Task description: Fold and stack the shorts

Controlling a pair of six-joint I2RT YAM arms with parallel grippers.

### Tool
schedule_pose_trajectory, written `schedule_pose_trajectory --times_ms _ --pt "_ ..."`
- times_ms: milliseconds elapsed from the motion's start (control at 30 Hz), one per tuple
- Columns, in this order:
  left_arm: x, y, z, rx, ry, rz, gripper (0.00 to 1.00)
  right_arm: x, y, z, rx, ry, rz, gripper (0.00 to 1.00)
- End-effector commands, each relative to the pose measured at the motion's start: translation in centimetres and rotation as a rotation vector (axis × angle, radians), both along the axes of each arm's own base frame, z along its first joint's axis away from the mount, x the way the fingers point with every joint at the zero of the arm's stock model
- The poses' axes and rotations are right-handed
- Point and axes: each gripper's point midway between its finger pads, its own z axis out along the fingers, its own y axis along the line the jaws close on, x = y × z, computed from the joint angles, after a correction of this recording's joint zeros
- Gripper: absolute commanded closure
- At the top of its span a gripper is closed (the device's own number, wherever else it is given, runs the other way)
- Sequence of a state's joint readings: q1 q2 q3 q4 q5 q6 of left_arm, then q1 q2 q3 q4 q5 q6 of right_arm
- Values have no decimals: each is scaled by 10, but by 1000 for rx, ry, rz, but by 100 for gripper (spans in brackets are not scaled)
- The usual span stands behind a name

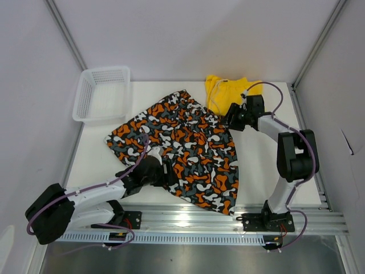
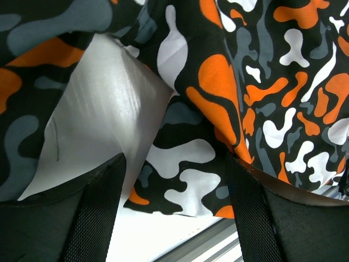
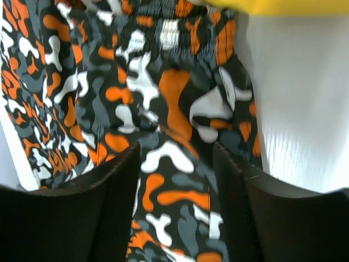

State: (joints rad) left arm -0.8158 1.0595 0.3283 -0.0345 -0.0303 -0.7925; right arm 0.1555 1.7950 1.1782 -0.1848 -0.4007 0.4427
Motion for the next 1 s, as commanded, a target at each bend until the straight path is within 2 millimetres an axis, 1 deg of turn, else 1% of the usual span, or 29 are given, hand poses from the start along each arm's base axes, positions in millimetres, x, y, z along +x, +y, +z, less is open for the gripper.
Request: schedule_pose_trajectory --times_ms 0,33,67,100,167,200,233,300,367,400,467,500,567,600,667,700,767,800,867,900,967 --pt "-3 -1 -8 33 12 -42 23 32 4 6 61 -62 -11 40" --pt "-3 -2 -9 42 17 -49 23 36 2 5 67 -63 -23 38" --pt "-4 -1 -13 60 26 -60 23 40 0 -3 65 -61 -35 37" --pt "-2 -3 -11 60 23 -62 23 44 -5 -4 69 -64 -47 33" --pt "-2 -3 -12 66 23 -66 22 49 -7 -10 80 -62 -48 31" --pt "-2 -3 -13 69 24 -68 21 53 -11 -11 83 -64 -55 30" --pt "-2 -2 -14 71 25 -69 21 55 -11 -13 88 -59 -54 30" --pt "-7 -5 -15 53 35 -92 21 66 -9 -15 98 -82 -48 30" --pt "-12 -3 -19 49 46 -99 21 72 -6 -21 107 -78 -39 30" --pt "-14 -3 -18 39 45 -105 22 73 -3 -22 115 -77 -32 30" --pt "-18 1 -23 46 53 -109 23 77 -2 -26 120 -75 -29 30" --pt "-19 0 -21 37 47 -114 26 79 -1 -28 122 -75 -27 31" --pt "-23 4 -24 40 48 -117 33 81 -1 -29 126 -74 -28 34" --pt "-21 1 -22 16 29 -119 40 81 0 -29 128 -74 -24 37" --pt "-24 0 -18 -9 23 -125 41 81 1 -32 125 -65 -23 40" --pt "-27 3 -22 -6 30 -125 42 82 1 -32 125 -67 -23 44" --pt "-28 4 -22 -10 28 -126 43 83 1 -32 122 -69 -25 48" --pt "-30 7 -24 -5 31 -125 44 82 3 -34 121 -64 -24 55" --pt "-31 8 -25 -6 30 -125 46 84 4 -34 117 -63 -25 62" --pt "-31 8 -25 -8 28 -125 47 83 6 -35 116 -60 -20 71" --pt "-33 10 -28 -6 31 -124 51 83 9 -34 115 -59 -17 80"
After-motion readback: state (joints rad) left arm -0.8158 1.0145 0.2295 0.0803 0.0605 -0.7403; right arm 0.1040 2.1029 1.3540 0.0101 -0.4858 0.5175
